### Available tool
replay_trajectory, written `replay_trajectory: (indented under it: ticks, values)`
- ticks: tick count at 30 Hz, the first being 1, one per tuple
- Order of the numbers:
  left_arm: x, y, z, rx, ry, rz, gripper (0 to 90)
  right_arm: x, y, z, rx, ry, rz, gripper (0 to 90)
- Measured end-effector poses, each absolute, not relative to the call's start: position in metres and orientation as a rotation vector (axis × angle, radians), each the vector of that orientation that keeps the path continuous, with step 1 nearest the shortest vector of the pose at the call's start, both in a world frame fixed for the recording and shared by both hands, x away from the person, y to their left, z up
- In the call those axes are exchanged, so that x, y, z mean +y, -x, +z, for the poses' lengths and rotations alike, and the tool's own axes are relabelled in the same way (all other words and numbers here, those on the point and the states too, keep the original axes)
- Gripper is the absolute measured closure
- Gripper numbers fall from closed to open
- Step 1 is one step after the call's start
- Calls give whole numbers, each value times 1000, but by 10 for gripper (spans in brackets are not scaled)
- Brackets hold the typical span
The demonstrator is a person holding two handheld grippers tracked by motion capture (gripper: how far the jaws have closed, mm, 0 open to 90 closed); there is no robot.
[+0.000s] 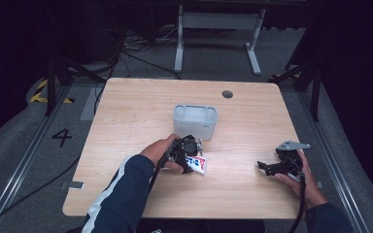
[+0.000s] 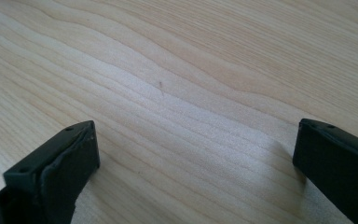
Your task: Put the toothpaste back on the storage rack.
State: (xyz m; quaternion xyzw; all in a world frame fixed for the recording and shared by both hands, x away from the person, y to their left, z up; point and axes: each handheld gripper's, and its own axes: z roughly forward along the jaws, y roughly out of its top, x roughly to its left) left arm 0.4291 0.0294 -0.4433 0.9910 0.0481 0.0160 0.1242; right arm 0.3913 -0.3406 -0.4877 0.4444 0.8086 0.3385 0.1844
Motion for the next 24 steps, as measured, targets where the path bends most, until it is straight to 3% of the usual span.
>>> replay_trajectory:
  ticks: [11, 24]
  values:
    - [30, -428, -441, 156, -2883, 83, 477, -341, -391, -488, 2280, -1252, 955, 4]
    - [42, -423, -426, 215, -2733, 160, 566, -341, -391, -488, 2281, -1251, 955, 3]
